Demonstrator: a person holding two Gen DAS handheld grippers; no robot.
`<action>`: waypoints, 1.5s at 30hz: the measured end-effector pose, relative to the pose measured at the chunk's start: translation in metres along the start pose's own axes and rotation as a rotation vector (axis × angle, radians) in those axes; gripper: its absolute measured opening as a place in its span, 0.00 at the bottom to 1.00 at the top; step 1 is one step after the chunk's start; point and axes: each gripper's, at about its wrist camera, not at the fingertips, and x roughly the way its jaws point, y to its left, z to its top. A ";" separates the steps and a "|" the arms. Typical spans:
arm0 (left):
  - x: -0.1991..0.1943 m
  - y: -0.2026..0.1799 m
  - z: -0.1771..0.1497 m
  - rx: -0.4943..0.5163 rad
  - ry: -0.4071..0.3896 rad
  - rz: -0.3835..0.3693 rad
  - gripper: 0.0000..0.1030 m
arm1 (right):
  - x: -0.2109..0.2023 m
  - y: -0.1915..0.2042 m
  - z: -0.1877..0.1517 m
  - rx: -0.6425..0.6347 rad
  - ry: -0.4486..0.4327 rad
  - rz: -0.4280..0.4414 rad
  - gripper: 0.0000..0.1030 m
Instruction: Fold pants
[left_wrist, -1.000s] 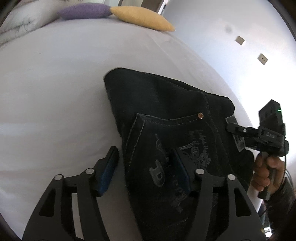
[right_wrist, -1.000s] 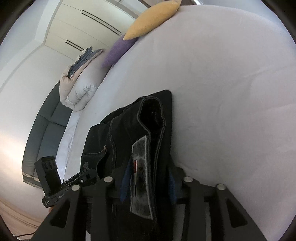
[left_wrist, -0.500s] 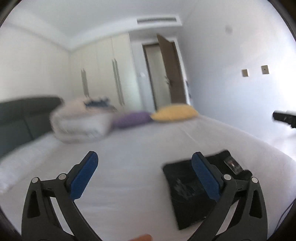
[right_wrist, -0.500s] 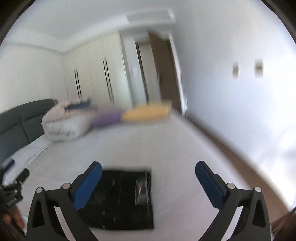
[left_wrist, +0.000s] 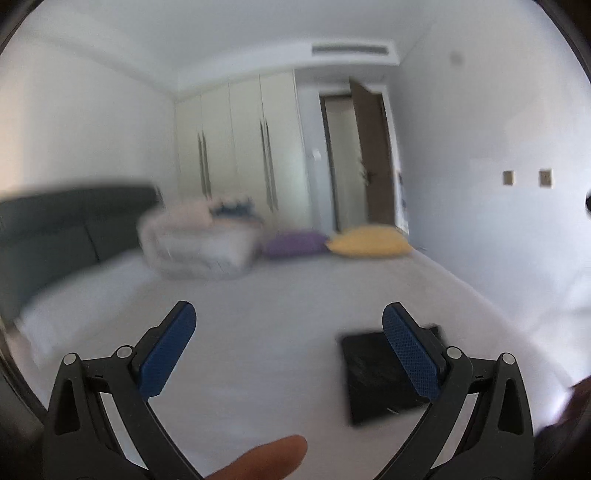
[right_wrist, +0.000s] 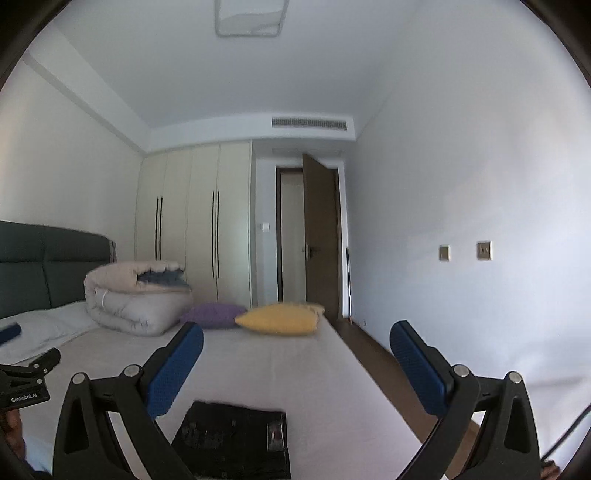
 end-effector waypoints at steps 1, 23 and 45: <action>0.001 0.001 -0.004 -0.019 0.036 -0.020 1.00 | -0.001 -0.001 -0.002 0.006 0.028 0.005 1.00; 0.088 -0.003 -0.143 -0.041 0.399 -0.042 1.00 | 0.031 0.046 -0.120 0.043 0.489 0.093 1.00; 0.101 -0.001 -0.157 0.004 0.423 -0.047 1.00 | 0.050 0.041 -0.153 0.038 0.608 0.061 1.00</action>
